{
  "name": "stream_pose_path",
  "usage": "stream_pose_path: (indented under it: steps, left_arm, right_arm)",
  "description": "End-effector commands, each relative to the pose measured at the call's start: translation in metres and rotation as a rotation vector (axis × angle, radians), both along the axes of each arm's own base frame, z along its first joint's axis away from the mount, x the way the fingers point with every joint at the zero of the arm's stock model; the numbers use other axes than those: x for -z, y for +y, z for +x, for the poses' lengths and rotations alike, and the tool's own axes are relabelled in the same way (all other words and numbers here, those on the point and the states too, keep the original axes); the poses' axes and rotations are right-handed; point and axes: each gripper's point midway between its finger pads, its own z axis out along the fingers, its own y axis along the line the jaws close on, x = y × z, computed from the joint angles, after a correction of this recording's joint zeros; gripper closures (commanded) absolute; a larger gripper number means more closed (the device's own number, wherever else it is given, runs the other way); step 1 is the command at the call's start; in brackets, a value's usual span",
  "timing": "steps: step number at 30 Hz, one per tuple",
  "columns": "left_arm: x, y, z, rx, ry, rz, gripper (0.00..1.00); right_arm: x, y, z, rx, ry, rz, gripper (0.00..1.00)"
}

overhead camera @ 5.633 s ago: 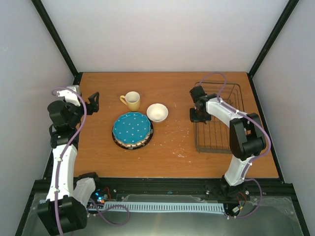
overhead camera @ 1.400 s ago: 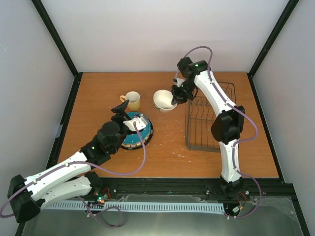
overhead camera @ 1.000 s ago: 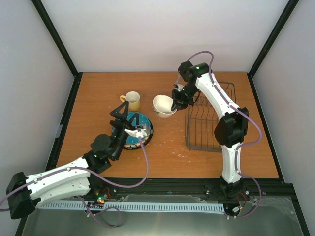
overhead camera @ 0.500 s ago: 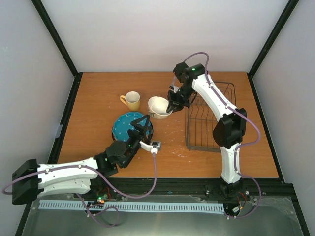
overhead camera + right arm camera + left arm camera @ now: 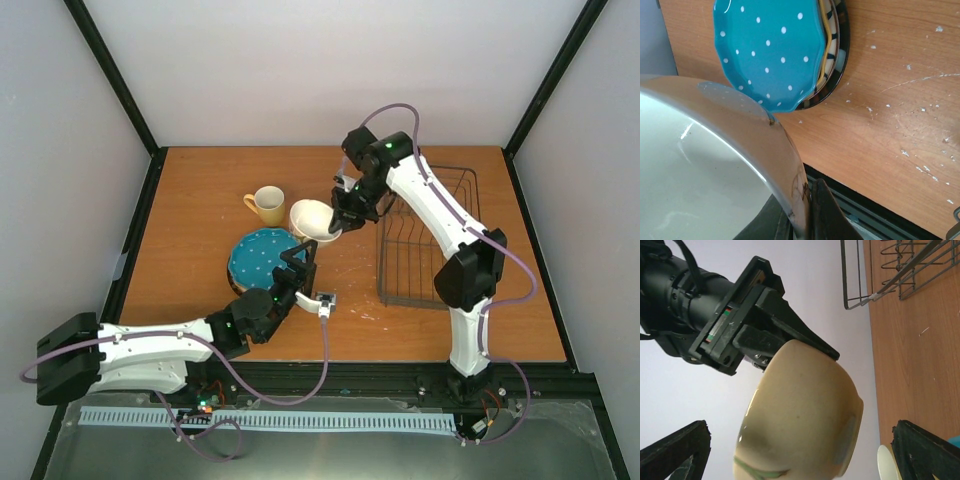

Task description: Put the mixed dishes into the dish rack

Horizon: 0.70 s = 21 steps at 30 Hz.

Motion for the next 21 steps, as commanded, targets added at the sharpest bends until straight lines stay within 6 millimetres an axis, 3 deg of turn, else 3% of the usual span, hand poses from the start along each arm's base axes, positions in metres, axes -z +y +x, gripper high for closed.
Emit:
stream_pose_path:
  steps: [1,8,15,19,21]
  left_arm:
    - [-0.017,-0.005,-0.003,0.013,-0.039,-0.037,0.00]
    - [-0.016,-0.007,-0.001,0.007,-0.048,-0.030,0.00]
    - [-0.016,-0.010,0.001,-0.002,-0.037,-0.021,0.01]
    - [-0.014,-0.013,0.003,-0.006,-0.009,-0.021,0.14]
    - [-0.013,-0.015,0.005,-0.014,0.008,-0.015,0.33]
  right_arm:
    - [-0.031,0.011,-0.027,-0.032,-0.006,0.081,0.97]
    - [-0.024,0.020,-0.052,-0.088,0.025,0.062,0.97]
    - [-0.024,0.022,-0.062,-0.103,0.038,0.062,0.97]
    - [-0.026,0.021,-0.064,-0.106,0.032,0.065,0.97]
    - [-0.026,0.020,-0.065,-0.108,0.030,0.063,0.97]
